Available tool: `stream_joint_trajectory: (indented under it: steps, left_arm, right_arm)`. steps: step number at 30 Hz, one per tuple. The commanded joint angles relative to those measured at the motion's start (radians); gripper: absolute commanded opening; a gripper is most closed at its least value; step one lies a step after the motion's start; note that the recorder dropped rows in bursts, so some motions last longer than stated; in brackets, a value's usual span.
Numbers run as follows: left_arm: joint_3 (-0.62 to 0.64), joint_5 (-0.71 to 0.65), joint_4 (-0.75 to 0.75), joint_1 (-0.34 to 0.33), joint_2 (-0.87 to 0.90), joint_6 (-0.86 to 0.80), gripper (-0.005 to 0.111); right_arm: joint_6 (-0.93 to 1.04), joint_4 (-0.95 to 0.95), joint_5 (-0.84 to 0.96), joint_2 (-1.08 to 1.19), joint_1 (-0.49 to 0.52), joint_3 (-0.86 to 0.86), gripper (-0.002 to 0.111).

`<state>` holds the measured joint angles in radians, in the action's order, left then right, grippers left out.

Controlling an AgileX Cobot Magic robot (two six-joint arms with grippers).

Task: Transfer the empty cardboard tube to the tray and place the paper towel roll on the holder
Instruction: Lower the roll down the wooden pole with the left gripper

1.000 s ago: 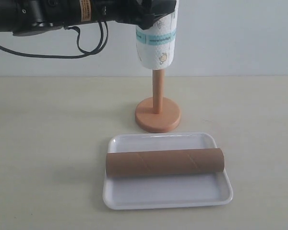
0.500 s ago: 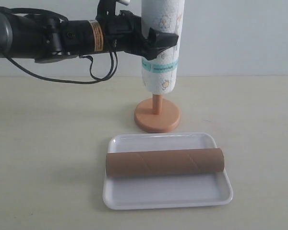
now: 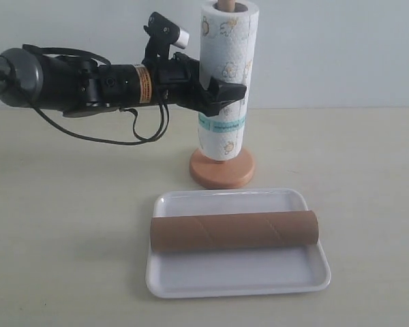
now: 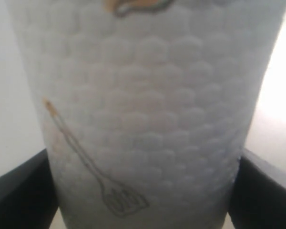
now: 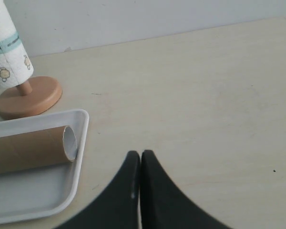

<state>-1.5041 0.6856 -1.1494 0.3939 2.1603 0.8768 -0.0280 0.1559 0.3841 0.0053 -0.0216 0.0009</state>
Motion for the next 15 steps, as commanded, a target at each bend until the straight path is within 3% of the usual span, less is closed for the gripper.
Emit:
stream_joint_trajectory:
  steps: [1, 15]
  left_arm:
    - [0.004, 0.022, 0.018, -0.002, 0.009, -0.019, 0.004]
    - [0.004, 0.018, 0.018, -0.002, 0.061, -0.019, 0.004]
  right_arm:
    - [0.005, -0.005, -0.009, -0.005, 0.002, -0.001, 0.000]
    - [0.005, -0.005, -0.009, -0.005, 0.002, -0.001, 0.000]
